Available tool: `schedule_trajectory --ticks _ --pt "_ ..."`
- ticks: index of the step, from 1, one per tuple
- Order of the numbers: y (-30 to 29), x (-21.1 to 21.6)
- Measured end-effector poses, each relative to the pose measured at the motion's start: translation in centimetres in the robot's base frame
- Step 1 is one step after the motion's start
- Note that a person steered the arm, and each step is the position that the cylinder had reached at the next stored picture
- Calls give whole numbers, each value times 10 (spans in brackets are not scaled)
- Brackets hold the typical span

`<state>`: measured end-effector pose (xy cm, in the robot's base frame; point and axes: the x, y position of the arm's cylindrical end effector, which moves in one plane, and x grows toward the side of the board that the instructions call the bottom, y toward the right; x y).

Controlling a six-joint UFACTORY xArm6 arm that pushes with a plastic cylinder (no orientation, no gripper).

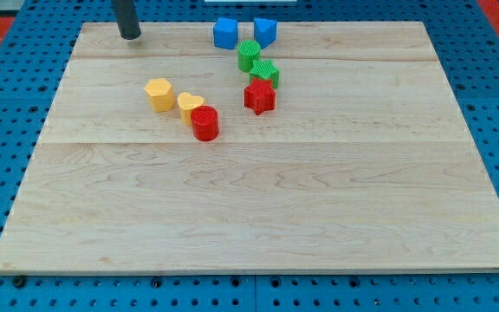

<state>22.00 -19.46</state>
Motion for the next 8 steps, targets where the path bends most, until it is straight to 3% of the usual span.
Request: schedule_trajectory --ticks 2,5,8 --pt "-3 0" --pt "-60 0" --pt "26 31"
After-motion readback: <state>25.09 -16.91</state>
